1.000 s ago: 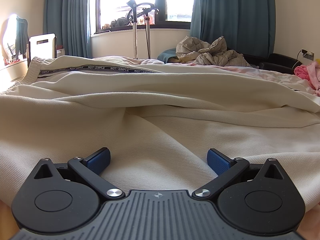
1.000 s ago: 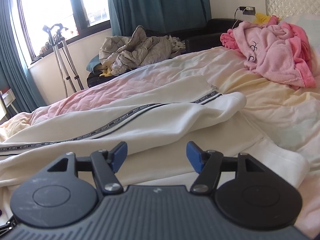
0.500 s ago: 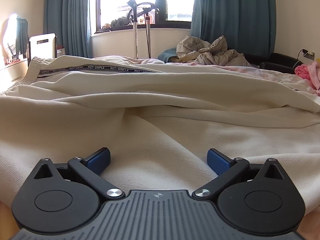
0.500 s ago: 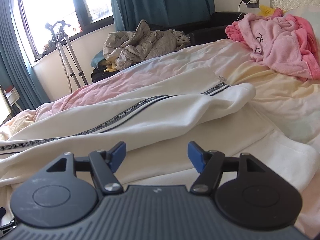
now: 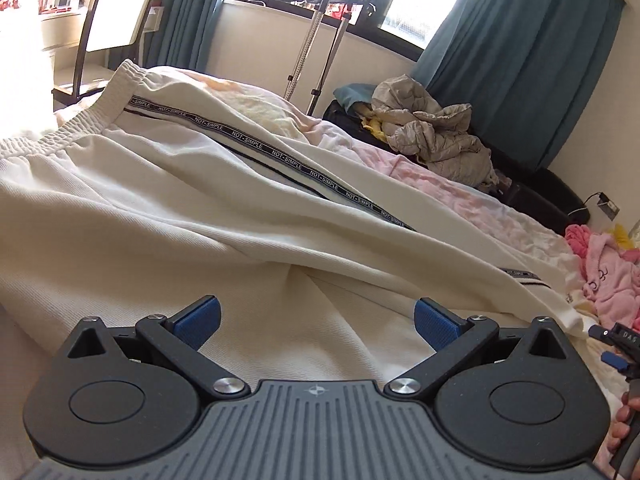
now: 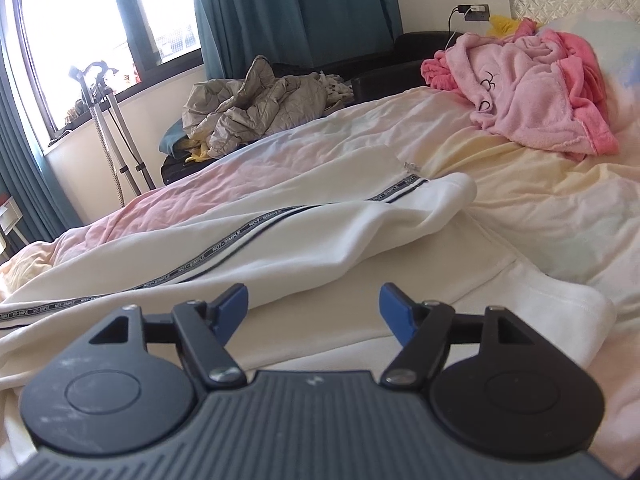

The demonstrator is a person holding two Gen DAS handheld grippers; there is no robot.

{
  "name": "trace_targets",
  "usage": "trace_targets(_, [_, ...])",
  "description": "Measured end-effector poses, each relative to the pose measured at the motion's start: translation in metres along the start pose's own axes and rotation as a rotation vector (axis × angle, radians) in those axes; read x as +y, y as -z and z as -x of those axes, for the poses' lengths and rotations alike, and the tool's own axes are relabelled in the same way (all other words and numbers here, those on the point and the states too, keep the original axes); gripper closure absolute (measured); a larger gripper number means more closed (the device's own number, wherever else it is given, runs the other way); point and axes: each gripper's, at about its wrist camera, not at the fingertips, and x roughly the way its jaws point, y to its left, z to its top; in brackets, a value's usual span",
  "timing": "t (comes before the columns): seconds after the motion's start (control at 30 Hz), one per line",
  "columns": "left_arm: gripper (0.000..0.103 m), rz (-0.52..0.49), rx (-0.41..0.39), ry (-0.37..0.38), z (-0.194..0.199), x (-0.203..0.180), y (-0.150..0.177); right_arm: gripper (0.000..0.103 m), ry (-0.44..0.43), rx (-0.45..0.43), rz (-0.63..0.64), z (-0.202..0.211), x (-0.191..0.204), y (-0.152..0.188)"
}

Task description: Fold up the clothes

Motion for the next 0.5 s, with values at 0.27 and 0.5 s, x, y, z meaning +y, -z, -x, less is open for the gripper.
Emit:
trace_targets(0.27, [0.0, 0.21, -0.074, -0.076, 0.035, 0.082, -0.052, 0.024, 0.081, -0.051, -0.231, 0.008, -0.049, -0.009])
trace_targets(0.5, [0.0, 0.576, -0.129, -0.007, 0.05, 0.161, -0.052, 0.024, 0.224, -0.112, -0.398, 0.023, -0.112, -0.012])
